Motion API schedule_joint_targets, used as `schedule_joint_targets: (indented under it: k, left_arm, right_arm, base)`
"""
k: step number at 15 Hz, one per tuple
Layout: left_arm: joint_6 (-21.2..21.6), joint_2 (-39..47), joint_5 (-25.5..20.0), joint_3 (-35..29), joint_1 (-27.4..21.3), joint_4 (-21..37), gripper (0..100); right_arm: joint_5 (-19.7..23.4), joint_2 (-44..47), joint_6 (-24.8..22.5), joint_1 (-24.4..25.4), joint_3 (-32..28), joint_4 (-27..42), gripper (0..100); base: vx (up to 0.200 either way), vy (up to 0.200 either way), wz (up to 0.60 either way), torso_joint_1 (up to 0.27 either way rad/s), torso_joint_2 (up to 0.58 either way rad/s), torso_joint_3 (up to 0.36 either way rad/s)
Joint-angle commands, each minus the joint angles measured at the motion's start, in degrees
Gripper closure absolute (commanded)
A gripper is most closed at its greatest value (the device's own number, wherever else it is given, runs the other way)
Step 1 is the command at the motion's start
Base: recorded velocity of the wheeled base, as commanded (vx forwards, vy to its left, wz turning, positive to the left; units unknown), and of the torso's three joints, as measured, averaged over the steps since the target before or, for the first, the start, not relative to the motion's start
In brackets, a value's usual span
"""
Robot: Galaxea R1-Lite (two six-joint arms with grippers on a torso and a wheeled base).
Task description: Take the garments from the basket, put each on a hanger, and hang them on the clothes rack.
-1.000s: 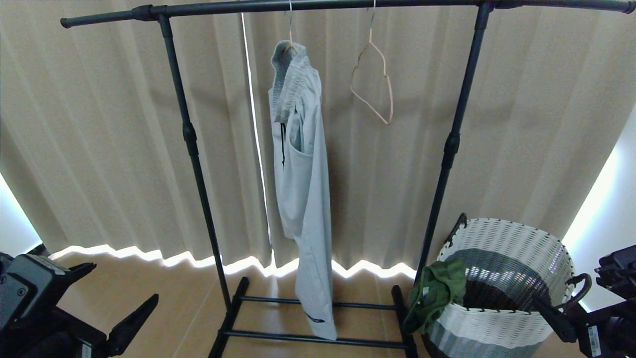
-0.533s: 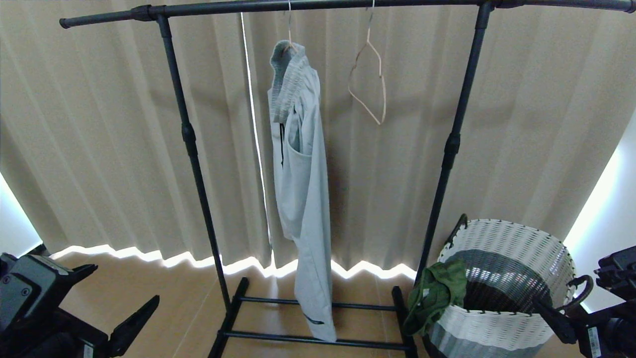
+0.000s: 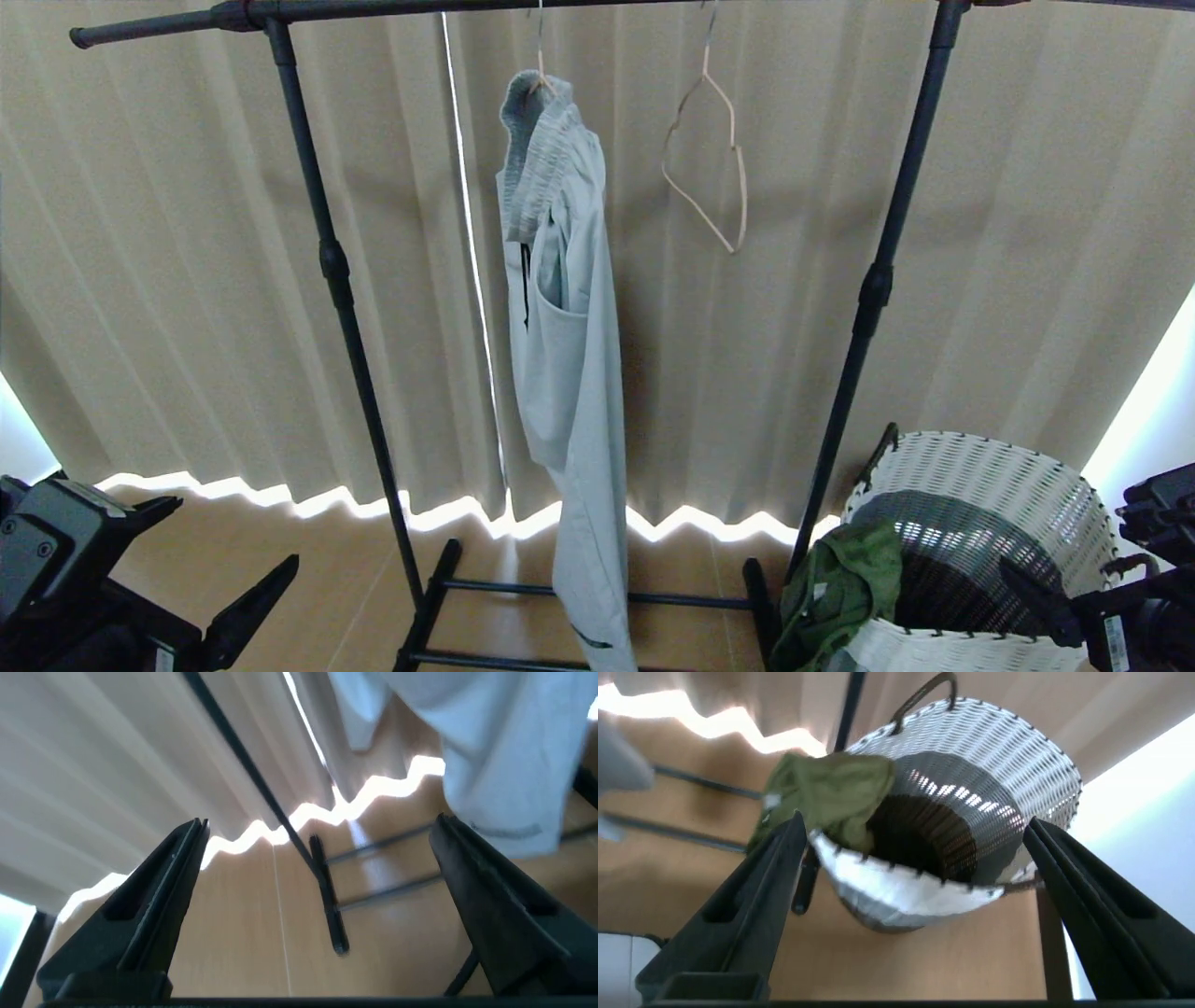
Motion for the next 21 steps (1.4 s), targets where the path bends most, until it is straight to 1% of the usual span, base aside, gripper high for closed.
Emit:
schedule_joint_targets:
  k: [1, 4, 5, 6, 8, 10, 11, 13, 14, 17, 18, 21]
  left_arm:
    - [0.01, 0.10, 0.04, 0.01, 0.03, 0.00, 0]
    - [0.10, -0.43, 0.04, -0.34, 0.03, -0.09, 0]
    - [0.10, -0.43, 0.04, -0.16, 0.03, -0.09, 0]
    - [0.10, -0.43, 0.04, -0.25, -1.64, -0.18, 0]
    - [-0.17, -1.66, 0.04, -0.34, -3.31, -0.27, 0]
    - [-0.34, -2.72, 0.04, -0.78, -4.10, -0.27, 0]
    - [-0.60, -3.86, 0.04, -1.22, -4.10, -0.27, 0]
    - [-0.69, -4.74, 0.04, -1.57, -4.10, -0.18, 0]
    - [-0.69, -5.35, 0.04, -1.66, -4.10, -0.27, 0]
    - [-1.13, -5.71, 0.04, -2.27, -3.83, -0.27, 0]
    - [-1.75, -5.79, -0.05, -2.53, -3.92, -0.09, 0]
    - [-1.84, -5.62, -0.05, -2.45, -3.92, 0.00, 0]
  right_arm:
    - [0.01, 0.01, -0.03, 0.03, 0.16, -0.03, 0]
    - [0.01, 0.63, -0.03, 0.38, 3.59, 0.06, 0]
    - [0.28, 1.59, 0.05, 0.47, 4.38, -0.21, 0]
    - [0.37, 2.39, 0.14, 0.38, 5.78, -0.56, 0]
    - [0.54, 2.56, -0.12, 0.38, 5.87, -0.30, 0]
    - [1.60, 4.67, -1.00, 0.38, 4.99, -0.30, 0]
    - [1.68, 8.01, -3.55, 0.12, 4.03, -0.38, 0]
    - [1.86, 12.05, -4.96, 0.21, 2.27, 0.06, 0]
    - [2.21, 18.03, -5.22, 1.09, -0.19, 0.23, 0]
    - [2.39, 29.37, -5.31, 3.64, -4.06, -0.12, 0]
    - [2.30, 32.80, -5.31, 4.51, -5.20, -0.21, 0]
    - [1.68, 40.27, -5.31, 7.85, -7.84, -0.30, 0]
  base:
    - [0.200, 0.000, 0.00, -0.002, 0.01, 0.007]
    - [0.200, 0.000, 0.00, 0.002, 0.01, 0.001]
    - [0.000, 0.000, 0.00, 0.000, 0.00, 0.000]
    - [0.000, 0.000, 0.00, 0.000, 0.00, 0.000]
    - [0.000, 0.000, 0.00, 0.000, 0.00, 0.000]
    - [0.000, 0.000, 0.00, 0.000, 0.00, 0.000]
    - [0.000, 0.000, 0.00, 0.000, 0.00, 0.000]
    - [0.000, 0.000, 0.00, 0.000, 0.00, 0.000]
    - [0.000, 0.000, 0.00, 0.000, 0.00, 0.000]
    - [0.000, 0.000, 0.00, 0.000, 0.00, 0.000]
    - [0.000, 0.000, 0.00, 0.000, 0.00, 0.000]
    - [0.000, 0.000, 0.00, 0.000, 0.00, 0.000]
